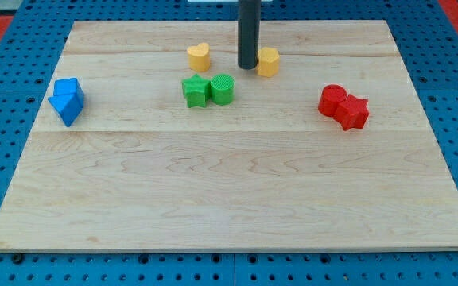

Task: Move yellow hexagon to the left of the red circle

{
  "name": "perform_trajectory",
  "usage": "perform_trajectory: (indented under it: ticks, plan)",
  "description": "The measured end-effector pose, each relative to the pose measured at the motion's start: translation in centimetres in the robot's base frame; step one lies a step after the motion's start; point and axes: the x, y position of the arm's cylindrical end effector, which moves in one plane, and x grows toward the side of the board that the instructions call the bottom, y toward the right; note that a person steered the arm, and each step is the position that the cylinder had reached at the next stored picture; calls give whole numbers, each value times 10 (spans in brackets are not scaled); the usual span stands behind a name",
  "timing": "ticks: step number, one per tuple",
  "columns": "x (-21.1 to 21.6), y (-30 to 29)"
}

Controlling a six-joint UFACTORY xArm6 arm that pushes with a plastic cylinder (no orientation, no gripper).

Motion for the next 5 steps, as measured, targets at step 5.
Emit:
perform_trajectory:
  ticks: [5]
  plan:
    - [74,75]
